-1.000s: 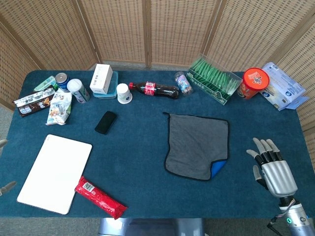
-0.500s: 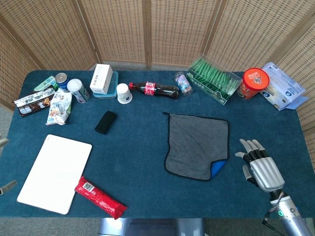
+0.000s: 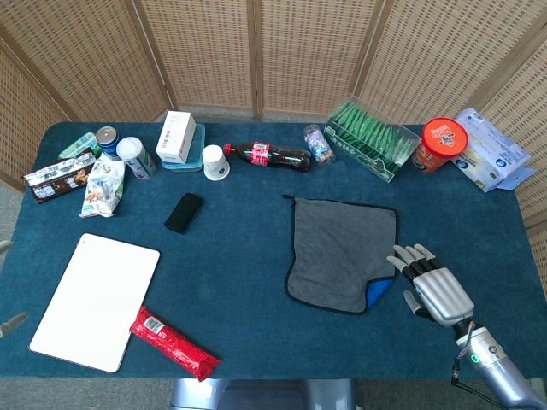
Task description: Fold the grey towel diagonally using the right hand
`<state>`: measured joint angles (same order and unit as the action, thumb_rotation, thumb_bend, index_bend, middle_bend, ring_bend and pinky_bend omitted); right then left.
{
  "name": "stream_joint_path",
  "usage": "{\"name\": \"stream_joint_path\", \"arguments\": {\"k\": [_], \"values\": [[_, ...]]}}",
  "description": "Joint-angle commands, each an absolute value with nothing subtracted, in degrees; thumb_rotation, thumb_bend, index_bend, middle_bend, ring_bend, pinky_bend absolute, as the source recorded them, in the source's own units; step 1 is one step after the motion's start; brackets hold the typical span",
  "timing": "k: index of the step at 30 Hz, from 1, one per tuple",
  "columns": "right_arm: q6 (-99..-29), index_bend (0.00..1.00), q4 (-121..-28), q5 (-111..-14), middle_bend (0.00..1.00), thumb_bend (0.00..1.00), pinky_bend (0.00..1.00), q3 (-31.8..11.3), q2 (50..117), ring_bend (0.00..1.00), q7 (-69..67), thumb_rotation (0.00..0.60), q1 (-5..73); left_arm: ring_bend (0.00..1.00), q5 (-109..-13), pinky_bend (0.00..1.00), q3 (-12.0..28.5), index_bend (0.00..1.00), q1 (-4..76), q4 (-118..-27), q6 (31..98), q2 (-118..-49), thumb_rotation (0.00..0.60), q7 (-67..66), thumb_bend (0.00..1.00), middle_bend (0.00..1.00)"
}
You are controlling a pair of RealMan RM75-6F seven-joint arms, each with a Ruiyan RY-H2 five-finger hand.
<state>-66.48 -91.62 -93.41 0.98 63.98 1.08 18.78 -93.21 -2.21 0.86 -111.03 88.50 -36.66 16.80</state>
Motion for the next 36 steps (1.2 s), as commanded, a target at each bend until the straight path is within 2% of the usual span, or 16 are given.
{"name": "stream_joint_path", "arguments": {"k": [1, 3, 7, 14, 25, 36], "values": [[-65.8, 0.03, -92.0, -93.0, 0.0, 0.42, 0.07, 1.2, 63.5, 0.0, 1.5, 0.6, 19.2, 0.0, -93.3, 0.0, -2.2, 0.11, 0.8, -111.0, 88.5, -36.7, 0.6, 16.8, 0.11, 0.0], [-65.8, 0.02, -92.0, -92.9, 0.0, 0.38, 0.07, 1.3, 63.5, 0.0, 1.9, 0.6, 19.2, 0.0, -93.3, 0.0, -2.2, 0.11, 0.8, -111.0, 88.5, -36.7, 0.6, 16.8, 0.11, 0.0], [-65.4, 0.02, -91.9, -92.6, 0.0, 0.36, 0.07, 1.4, 63.5, 0.0, 2.3, 0.6, 19.5, 0.0, -93.2, 0.0, -2.2, 0.11, 0.9, -111.1, 88.4, -36.7, 0.6, 16.7, 0.11, 0.0], [-63.4, 0.14, -91.5, -92.5, 0.0, 0.36, 0.07, 1.7, 63.9, 0.0, 4.0, 0.6, 20.7, 0.0, -93.2, 0.0, -2.2, 0.11, 0.9, -111.2, 88.2, -36.7, 0.6, 16.4, 0.11, 0.0], [-58.8, 0.24, -92.1, -92.3, 0.0, 0.36, 0.07, 1.6, 65.2, 0.0, 9.2, 0.6, 23.9, 0.0, -92.9, 0.0, -2.2, 0.11, 1.0, -111.2, 88.1, -36.7, 0.6, 16.4, 0.11, 0.0], [-51.2, 0.24, -92.4, -89.7, 0.0, 0.37, 0.07, 0.8, 66.6, 0.0, 14.5, 0.6, 29.0, 0.0, -92.6, 0.0, -2.1, 0.11, 1.1, -111.0, 87.8, -36.6, 0.6, 16.6, 0.11, 0.0]]}}
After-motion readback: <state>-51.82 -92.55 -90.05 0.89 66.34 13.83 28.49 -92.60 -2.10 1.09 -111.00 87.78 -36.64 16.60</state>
